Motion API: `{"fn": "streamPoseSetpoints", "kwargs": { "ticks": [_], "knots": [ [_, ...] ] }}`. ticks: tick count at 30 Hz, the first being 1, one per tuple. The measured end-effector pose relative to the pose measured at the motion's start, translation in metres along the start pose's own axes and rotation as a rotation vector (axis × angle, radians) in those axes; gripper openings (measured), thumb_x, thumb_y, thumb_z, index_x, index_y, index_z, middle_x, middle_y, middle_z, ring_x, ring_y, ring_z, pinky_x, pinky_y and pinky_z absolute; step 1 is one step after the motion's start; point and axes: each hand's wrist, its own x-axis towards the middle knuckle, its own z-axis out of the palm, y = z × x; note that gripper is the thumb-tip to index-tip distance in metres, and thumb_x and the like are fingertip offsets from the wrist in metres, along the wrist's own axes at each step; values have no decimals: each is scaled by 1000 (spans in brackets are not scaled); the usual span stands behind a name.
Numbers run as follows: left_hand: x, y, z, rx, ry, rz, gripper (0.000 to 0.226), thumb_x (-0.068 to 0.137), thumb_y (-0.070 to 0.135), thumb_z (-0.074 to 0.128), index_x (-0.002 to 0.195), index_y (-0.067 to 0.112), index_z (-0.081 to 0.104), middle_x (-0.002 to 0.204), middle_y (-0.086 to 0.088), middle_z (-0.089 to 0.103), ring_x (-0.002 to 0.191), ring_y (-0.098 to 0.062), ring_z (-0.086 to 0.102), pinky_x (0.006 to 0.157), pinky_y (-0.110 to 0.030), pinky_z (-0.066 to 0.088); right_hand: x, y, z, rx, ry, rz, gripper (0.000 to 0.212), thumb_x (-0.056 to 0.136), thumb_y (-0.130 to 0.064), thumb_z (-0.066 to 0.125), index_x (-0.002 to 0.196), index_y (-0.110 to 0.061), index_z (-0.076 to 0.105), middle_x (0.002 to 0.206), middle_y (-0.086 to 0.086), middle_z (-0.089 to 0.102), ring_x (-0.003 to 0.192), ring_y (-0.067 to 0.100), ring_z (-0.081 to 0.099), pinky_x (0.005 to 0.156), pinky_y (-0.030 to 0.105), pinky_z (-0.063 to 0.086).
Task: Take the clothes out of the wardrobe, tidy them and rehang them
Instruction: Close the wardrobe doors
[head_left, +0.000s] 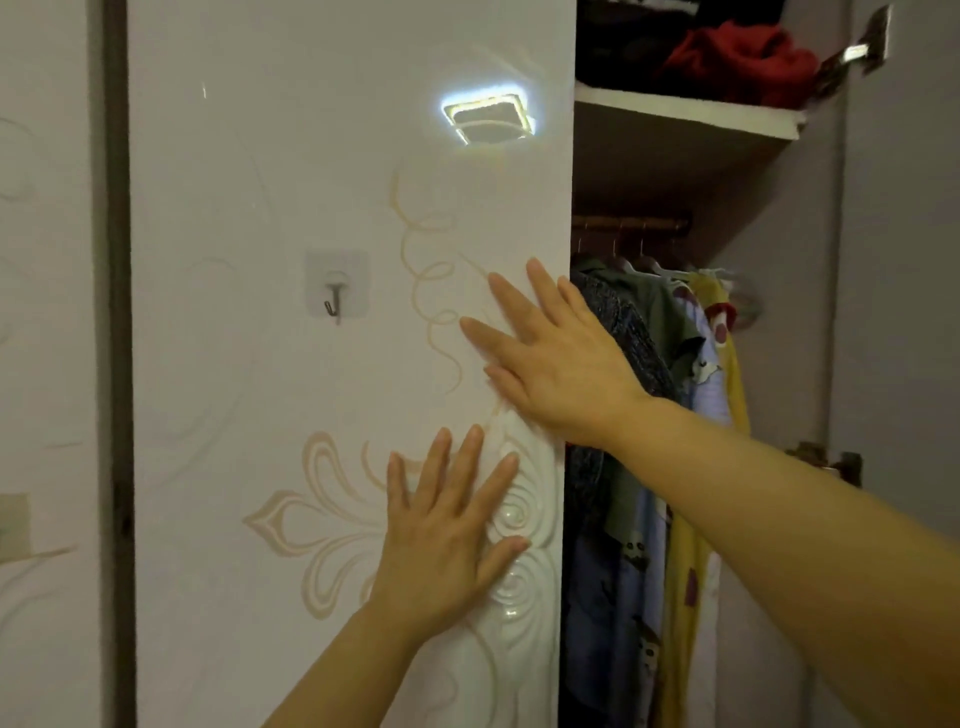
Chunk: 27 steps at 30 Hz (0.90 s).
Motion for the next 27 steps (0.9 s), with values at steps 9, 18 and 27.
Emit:
{"fn": "streamPoseSetpoints", "kwargs": {
  "ticks": [9, 18, 27],
  "knots": [
    [14, -31, 50, 65, 85, 56, 57, 92, 55, 31, 143, 29, 29, 149, -8, 30, 138, -31, 23, 108, -61, 11, 11, -5, 54, 119, 63, 106, 46, 97, -28, 45, 143, -23, 37, 152, 15, 26, 141, 45, 14, 113, 52, 16],
    [18, -47, 83, 104, 130, 74, 59, 91, 51, 37, 142, 23, 35, 151, -8, 27, 141, -29, 18, 111, -59, 9, 20, -14, 93, 140, 129, 200, 45, 95, -30, 41, 139, -20, 43, 147, 17, 37, 136, 44, 28, 110, 54, 29],
    [19, -39, 74, 89, 139, 52, 56, 88, 47, 40, 136, 18, 48, 146, -11, 39, 136, -30, 26, 108, -59, 13, 17, -8, 81, 141, 30, 180, 48, 97, -32, 44, 144, -23, 34, 152, 13, 28, 142, 37, 18, 113, 48, 21]
  ]
}}
